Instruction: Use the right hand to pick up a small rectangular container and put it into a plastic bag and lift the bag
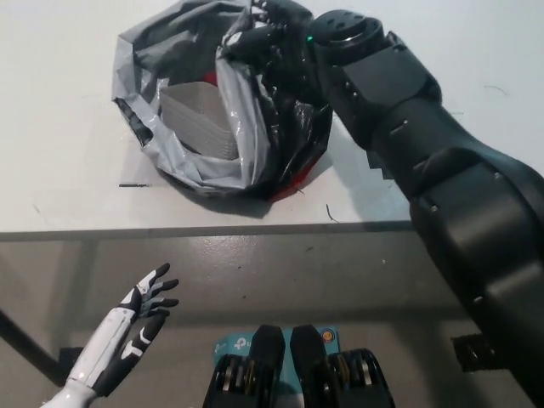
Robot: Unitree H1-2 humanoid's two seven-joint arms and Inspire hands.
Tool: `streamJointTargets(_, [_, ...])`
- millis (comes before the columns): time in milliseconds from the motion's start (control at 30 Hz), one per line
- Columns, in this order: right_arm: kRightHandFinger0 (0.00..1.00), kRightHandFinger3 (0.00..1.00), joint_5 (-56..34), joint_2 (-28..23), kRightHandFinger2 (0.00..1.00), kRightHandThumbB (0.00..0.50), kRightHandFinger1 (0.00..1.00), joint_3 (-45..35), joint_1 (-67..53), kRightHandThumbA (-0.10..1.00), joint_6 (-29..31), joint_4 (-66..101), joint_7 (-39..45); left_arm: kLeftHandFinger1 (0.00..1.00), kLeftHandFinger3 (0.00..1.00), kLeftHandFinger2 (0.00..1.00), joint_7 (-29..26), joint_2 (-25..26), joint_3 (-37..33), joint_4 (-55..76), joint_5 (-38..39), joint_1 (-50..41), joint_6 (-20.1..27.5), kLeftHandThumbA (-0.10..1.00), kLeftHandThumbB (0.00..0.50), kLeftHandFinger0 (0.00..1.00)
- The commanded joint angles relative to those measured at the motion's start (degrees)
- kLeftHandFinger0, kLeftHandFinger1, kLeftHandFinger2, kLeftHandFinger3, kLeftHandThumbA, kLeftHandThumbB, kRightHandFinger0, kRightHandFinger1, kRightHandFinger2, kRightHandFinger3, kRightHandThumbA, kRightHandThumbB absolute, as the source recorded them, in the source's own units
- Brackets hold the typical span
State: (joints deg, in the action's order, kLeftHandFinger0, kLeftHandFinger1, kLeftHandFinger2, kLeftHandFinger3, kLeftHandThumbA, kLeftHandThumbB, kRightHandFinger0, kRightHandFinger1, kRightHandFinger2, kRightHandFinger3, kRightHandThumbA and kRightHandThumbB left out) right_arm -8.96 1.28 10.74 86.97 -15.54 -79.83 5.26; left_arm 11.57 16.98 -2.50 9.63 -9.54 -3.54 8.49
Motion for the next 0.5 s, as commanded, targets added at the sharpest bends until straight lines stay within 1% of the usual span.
streamJointTargets(0, [1.0,1.0,6.1,-2.1,1.0,0.396,1.0,2.6,4.4,0.83,5.2,2.7,0.4,0.78,1.0,0.89,0.0,1.2,0.1,1.5,-0.4,-0.5,0.9,1.0,0.165,0.78])
streamJointTargets(33, [1.0,1.0,6.7,-2.6,1.0,0.373,1.0,3.0,5.0,0.83,5.1,3.2,0.0,0.78,1.0,0.89,0.0,1.3,0.1,1.3,-0.5,-0.5,1.3,1.0,0.173,0.79])
streamJointTargets(100, [1.0,1.0,8.4,-3.3,1.0,0.377,1.0,4.4,5.8,0.86,4.9,4.2,-0.5,0.78,1.0,0.89,-0.1,1.3,0.1,1.1,-0.6,-0.6,1.6,1.0,0.174,0.79])
streamJointTargets(133, [1.0,1.0,9.0,-3.6,1.0,0.374,1.0,4.7,6.2,0.85,4.6,4.7,-0.4,0.78,1.0,0.89,-0.1,1.4,0.1,1.1,-0.7,-0.6,1.5,1.0,0.173,0.79])
streamJointTargets(167, [1.0,1.0,8.8,-4.0,1.0,0.363,1.0,4.5,6.5,0.81,4.2,5.5,-0.2,0.79,1.0,0.9,-0.1,1.4,0.1,1.2,-0.8,-0.8,1.4,1.0,0.165,0.79])
streamJointTargets(200, [1.0,1.0,9.1,-4.5,1.0,0.363,1.0,4.4,6.7,0.77,4.3,6.6,-0.3,0.79,1.0,0.9,0.0,1.5,0.2,1.2,-0.9,-0.9,1.3,1.0,0.156,0.8])
streamJointTargets(233, [1.0,1.0,9.6,-4.8,1.0,0.363,1.0,4.5,6.8,0.76,4.7,7.2,-0.6,0.79,1.0,0.9,-0.1,1.6,0.2,1.2,-1.0,-0.9,1.4,1.0,0.154,0.8])
streamJointTargets(300, [1.0,1.0,11.7,-5.9,1.0,0.39,1.0,6.1,7.7,0.75,2.9,8.7,0.0,0.78,1.0,0.9,-0.1,1.5,0.2,1.1,-0.9,-1.0,1.2,1.0,0.148,0.79])
streamJointTargets(333, [1.0,1.0,12.1,-6.1,1.0,0.39,1.0,6.4,7.8,0.75,2.5,9.1,0.1,0.78,1.0,0.9,-0.1,1.4,0.2,1.2,-0.9,-1.1,1.1,1.0,0.148,0.79])
streamJointTargets(367, [1.0,1.0,14.7,-6.9,1.0,0.406,1.0,8.8,8.3,0.81,2.0,10.0,1.1,0.78,1.0,0.9,0.0,1.4,0.3,1.1,-0.5,-1.1,1.1,1.0,0.146,0.78])
streamJointTargets(400, [1.0,1.0,17.2,-8.0,1.0,0.382,1.0,11.6,9.1,0.78,1.2,11.1,3.2,0.78,1.0,0.89,0.0,1.3,0.4,1.0,-0.3,-1.2,1.2,1.0,0.147,0.78])
streamJointTargets(433, [1.0,1.0,18.1,-9.0,1.0,0.347,1.0,13.0,9.8,0.67,0.8,12.0,6.3,0.78,1.0,0.89,-0.1,1.3,0.4,1.1,-0.5,-1.2,1.2,1.0,0.147,0.78])
streamJointTargets(467, [1.0,1.0,19.1,-9.7,1.0,0.319,1.0,14.8,10.6,0.62,0.3,12.4,9.7,0.78,1.0,0.89,-0.1,1.3,0.4,1.2,-0.5,-1.3,1.1,1.0,0.147,0.78])
